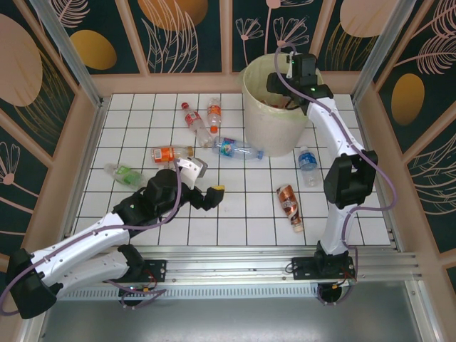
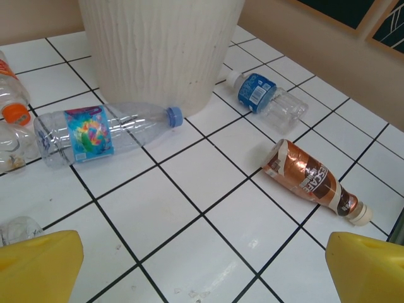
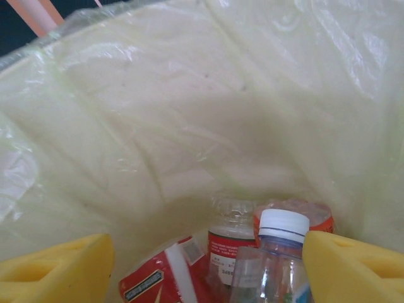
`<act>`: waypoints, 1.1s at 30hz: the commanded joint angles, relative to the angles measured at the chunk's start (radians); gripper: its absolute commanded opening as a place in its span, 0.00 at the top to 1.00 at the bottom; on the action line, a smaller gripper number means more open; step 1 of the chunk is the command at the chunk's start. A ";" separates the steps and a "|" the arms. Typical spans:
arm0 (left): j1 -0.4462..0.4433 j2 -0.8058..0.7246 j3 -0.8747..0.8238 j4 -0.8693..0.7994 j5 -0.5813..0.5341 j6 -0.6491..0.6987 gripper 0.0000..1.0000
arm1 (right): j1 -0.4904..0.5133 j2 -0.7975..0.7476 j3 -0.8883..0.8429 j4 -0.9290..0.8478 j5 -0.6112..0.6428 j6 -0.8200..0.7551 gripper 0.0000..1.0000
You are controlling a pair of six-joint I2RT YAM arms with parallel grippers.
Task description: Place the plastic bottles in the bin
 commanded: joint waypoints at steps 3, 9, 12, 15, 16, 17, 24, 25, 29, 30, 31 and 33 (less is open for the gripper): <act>-0.007 0.009 0.031 -0.022 -0.017 -0.020 0.01 | 0.000 -0.053 0.042 -0.016 -0.027 0.010 0.20; -0.007 0.059 0.054 -0.044 0.000 -0.086 0.01 | 0.000 -0.170 -0.019 0.013 -0.042 0.022 0.20; -0.007 0.072 0.058 -0.037 0.022 -0.119 0.01 | 0.001 -0.251 -0.076 0.040 -0.040 0.021 0.20; -0.007 0.074 0.061 -0.035 0.041 -0.132 0.01 | 0.002 -0.334 -0.132 0.056 -0.054 0.021 0.20; -0.007 0.073 0.063 -0.036 0.048 -0.129 0.01 | 0.001 -0.361 -0.148 0.054 -0.061 0.021 0.20; -0.007 0.071 0.065 -0.036 0.055 -0.120 0.01 | 0.003 -0.382 -0.162 0.049 -0.066 0.022 0.20; -0.007 0.051 0.076 -0.020 0.179 -0.037 0.01 | 0.044 -0.587 -0.343 -0.013 -0.062 0.048 0.20; -0.007 0.054 0.082 -0.020 0.199 -0.032 0.01 | 0.055 -0.617 -0.365 -0.041 -0.050 0.067 0.21; -0.007 0.051 0.100 -0.019 0.264 -0.014 0.01 | 0.133 -0.729 -0.463 -0.137 0.002 0.122 0.21; -0.007 0.050 0.104 -0.019 0.277 -0.011 0.01 | 0.155 -0.755 -0.491 -0.157 0.028 0.140 0.21; -0.007 0.047 0.103 -0.016 0.286 -0.008 0.01 | 0.177 -0.783 -0.525 -0.180 0.047 0.166 0.21; -0.007 0.042 0.104 -0.016 0.289 -0.012 0.01 | 0.205 -0.834 -0.591 -0.229 0.075 0.214 0.20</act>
